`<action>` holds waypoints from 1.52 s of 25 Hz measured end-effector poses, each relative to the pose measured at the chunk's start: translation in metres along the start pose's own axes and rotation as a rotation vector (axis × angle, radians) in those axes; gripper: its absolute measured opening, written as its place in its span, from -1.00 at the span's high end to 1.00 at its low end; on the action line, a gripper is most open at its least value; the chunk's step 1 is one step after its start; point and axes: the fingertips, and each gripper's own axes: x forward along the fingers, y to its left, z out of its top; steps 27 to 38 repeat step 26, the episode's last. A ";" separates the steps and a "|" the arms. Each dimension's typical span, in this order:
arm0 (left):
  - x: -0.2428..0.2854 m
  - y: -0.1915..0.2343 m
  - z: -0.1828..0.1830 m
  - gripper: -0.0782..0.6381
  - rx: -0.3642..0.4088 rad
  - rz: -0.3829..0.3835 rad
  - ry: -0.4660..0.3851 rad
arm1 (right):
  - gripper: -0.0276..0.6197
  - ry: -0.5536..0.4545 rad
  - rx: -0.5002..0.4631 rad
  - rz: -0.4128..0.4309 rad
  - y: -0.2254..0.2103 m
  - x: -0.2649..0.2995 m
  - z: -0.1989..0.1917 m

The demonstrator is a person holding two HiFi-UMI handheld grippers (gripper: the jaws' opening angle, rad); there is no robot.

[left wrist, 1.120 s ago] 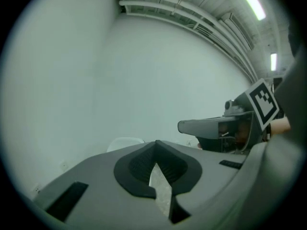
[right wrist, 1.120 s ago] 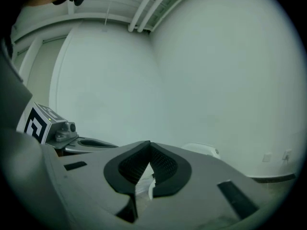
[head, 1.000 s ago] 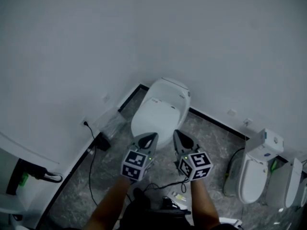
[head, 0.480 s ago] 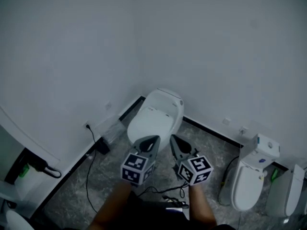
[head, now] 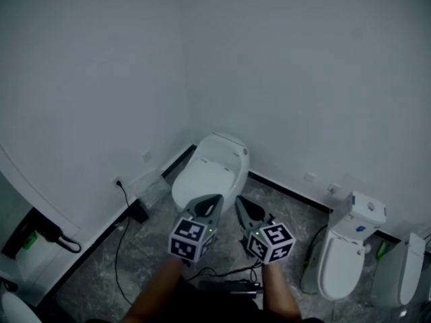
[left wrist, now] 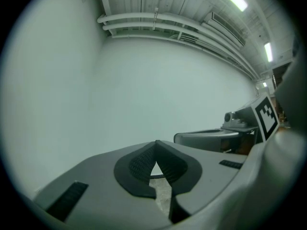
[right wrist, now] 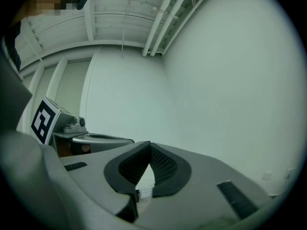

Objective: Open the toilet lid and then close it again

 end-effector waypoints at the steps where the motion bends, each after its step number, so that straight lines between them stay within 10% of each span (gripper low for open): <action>1: 0.001 -0.001 0.001 0.76 0.002 0.001 0.000 | 0.89 -0.001 -0.001 -0.001 -0.001 -0.001 0.001; 38: 0.005 -0.017 0.005 0.76 0.016 -0.020 0.000 | 0.89 -0.022 -0.017 -0.009 -0.006 -0.012 0.017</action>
